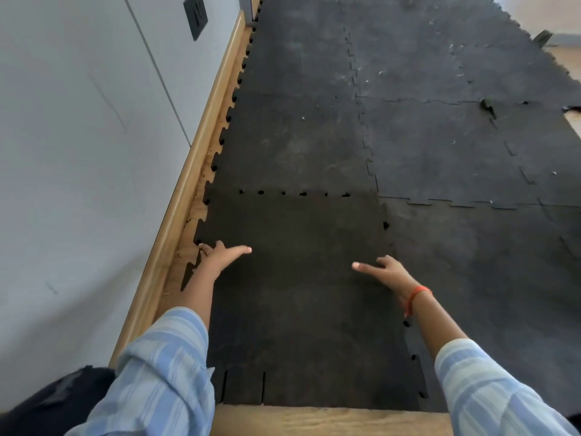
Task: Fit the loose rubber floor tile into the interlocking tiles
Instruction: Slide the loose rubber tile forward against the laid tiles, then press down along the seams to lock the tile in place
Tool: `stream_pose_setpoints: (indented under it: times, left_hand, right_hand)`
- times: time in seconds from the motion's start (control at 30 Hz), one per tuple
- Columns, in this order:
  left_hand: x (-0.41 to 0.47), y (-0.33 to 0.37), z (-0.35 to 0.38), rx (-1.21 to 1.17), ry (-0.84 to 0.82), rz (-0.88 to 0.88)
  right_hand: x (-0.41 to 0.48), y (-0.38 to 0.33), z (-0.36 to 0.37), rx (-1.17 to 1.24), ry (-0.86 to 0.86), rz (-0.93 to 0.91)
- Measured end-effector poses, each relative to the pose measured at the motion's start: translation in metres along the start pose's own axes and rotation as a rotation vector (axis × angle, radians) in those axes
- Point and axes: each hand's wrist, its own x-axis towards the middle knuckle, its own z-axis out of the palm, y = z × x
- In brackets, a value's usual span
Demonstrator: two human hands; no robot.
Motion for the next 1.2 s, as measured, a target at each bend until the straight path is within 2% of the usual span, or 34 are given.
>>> stream_pose_setpoints:
  times: [0.07, 0.13, 0.27, 0.4, 0.8, 0.93, 1.07, 1.2]
  left_hand:
    - [-0.009, -0.001, 0.012, 0.205, -0.005, 0.047]
    - [-0.020, -0.001, 0.023, 0.360, -0.012, 0.089]
    - [-0.039, 0.002, 0.048, 0.536, -0.081, 0.171]
    - [-0.044, -0.001, 0.059, 0.596, -0.113, 0.196]
    - [-0.045, 0.006, 0.060, 0.600, -0.158, 0.164]
    - [-0.045, 0.025, 0.070, 0.485, -0.080, 0.139]
    - [-0.036, 0.041, 0.077, 0.465, -0.070, 0.142]
    - [-0.031, 0.038, 0.078, 0.491, -0.068, 0.129]
  right_hand:
    - [-0.002, 0.010, 0.008, -0.354, 0.021, 0.007]
    - [-0.007, 0.012, 0.020, -0.597, 0.020, -0.007]
    - [-0.019, 0.011, 0.045, -0.779, -0.031, 0.003]
    - [-0.029, 0.007, 0.074, -0.932, -0.107, -0.005]
    - [-0.032, -0.014, 0.086, -1.031, -0.163, 0.109]
    - [-0.028, -0.018, 0.081, -0.967, -0.223, 0.135]
    - [-0.024, 0.003, 0.092, -0.891, -0.087, 0.081]
    - [-0.007, 0.001, 0.093, -0.746, 0.083, -0.081]
